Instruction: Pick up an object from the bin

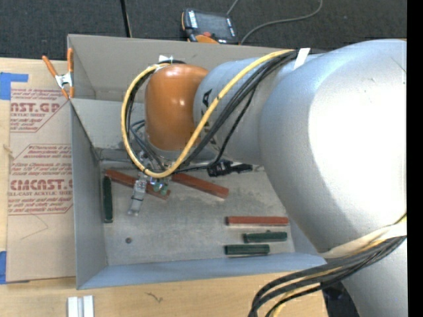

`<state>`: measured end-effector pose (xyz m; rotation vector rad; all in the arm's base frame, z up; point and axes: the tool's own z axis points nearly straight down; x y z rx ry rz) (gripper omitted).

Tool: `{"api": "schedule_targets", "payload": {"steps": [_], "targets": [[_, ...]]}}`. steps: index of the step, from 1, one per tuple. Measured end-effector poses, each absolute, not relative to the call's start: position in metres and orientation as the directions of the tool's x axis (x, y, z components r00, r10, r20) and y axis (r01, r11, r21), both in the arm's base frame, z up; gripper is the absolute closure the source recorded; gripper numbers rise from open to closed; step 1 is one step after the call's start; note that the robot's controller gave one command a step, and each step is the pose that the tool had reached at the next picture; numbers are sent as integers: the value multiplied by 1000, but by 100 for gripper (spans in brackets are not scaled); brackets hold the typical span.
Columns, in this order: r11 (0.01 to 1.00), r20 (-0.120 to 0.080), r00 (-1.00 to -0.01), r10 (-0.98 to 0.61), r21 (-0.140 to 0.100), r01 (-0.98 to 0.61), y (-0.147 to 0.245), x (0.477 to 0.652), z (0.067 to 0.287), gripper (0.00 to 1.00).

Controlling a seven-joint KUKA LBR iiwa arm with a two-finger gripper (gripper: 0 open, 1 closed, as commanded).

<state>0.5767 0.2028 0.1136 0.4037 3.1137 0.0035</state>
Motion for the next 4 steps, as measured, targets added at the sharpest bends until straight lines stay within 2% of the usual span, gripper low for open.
{"api": "schedule_targets", "payload": {"steps": [1,2,3,4], "targets": [[930,3,-930,368,-1,368,203,583,68,0],[930,0,-930,368,1,368,203,583,67,0],[930,0,-930,368,1,368,203,583,67,100],[930,-5,-930,367,5,367,204,585,141,100]]}}
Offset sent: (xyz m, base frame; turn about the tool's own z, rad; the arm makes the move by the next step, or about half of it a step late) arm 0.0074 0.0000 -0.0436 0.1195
